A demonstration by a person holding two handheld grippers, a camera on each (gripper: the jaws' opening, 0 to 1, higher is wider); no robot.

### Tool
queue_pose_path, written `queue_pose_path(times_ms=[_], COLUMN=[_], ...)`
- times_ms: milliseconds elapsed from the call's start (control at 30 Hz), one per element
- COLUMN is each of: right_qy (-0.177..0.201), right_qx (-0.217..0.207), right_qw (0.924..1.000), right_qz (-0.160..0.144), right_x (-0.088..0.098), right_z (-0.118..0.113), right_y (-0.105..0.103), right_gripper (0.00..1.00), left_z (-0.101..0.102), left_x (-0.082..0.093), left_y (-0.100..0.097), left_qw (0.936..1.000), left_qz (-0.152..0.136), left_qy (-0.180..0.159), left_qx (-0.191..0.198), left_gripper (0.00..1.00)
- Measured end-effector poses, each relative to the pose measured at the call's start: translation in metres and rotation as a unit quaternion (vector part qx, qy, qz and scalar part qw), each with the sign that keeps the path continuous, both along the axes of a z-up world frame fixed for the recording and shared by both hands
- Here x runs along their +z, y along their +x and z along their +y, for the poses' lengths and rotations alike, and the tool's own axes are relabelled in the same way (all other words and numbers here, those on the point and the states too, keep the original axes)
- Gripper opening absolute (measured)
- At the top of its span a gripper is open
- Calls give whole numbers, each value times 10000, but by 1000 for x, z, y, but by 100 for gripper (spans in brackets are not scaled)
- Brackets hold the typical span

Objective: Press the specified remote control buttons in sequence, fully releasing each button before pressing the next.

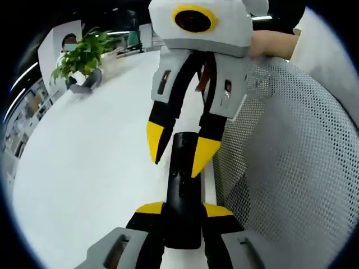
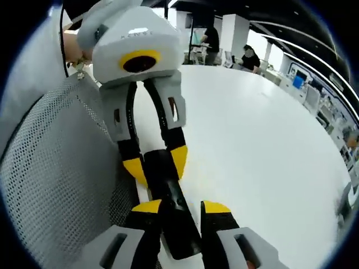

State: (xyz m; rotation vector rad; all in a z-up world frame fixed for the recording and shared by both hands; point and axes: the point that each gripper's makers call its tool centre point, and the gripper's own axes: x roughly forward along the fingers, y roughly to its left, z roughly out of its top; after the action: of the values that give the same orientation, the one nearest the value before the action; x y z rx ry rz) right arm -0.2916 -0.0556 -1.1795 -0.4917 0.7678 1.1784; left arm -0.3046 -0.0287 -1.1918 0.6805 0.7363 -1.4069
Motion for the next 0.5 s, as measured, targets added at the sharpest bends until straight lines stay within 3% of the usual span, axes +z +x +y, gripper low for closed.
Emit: queue_pose_path(times_ms=[67, 167, 300, 333, 500], right_qy=[-161, -119, -204, -321, -296], right_qx=[276, 535, 908, 1032, 1067], right_qw=[9995, 9985, 9957, 9938, 9936], right_qz=[-61, 81, -30, -255, -223], right_x=[-4, -6, -14, -15, -15], right_z=[-2, 3, 9, 8, 7], right_y=[-1, -9, -15, -11, -11], right_gripper=[34, 35, 24, 24, 23], left_z=[0, 0, 0, 0, -1], left_x=[0, 0, 0, 1, 1], left_y=[0, 0, 1, 0, 1], left_qw=[10000, 9999, 9998, 9998, 9994], left_qz=[2, 13, 9, -24, -17], left_qy=[-37, -103, -171, -202, -266], left_qx=[29, 52, 67, 64, 228], left_gripper=[25, 25, 25, 25, 25])
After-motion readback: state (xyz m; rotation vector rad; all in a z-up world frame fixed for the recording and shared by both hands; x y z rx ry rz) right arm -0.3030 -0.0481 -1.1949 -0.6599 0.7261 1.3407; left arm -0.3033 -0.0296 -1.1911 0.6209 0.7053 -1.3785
